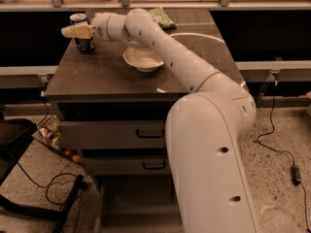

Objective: Place pepsi can into bottom drawer

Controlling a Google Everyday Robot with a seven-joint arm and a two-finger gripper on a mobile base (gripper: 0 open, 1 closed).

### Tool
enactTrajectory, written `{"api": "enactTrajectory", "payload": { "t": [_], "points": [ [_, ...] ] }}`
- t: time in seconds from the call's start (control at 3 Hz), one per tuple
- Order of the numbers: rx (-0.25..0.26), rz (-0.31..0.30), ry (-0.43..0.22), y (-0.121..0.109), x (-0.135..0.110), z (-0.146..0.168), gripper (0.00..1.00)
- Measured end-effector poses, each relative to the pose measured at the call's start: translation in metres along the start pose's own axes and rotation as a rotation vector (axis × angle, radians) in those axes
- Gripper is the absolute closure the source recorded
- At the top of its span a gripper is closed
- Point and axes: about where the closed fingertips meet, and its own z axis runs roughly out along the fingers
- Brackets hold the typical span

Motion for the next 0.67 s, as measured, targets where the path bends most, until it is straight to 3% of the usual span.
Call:
{"api": "enactTrajectory", "payload": {
  "t": [0.33,0.67],
  "points": [
    [-0.008,0.001,-0.001,0.0046,0.0007,0.0042,0.46],
    [-0.012,0.002,0.000,0.0068,0.0014,0.0063,0.70]
  ]
}}
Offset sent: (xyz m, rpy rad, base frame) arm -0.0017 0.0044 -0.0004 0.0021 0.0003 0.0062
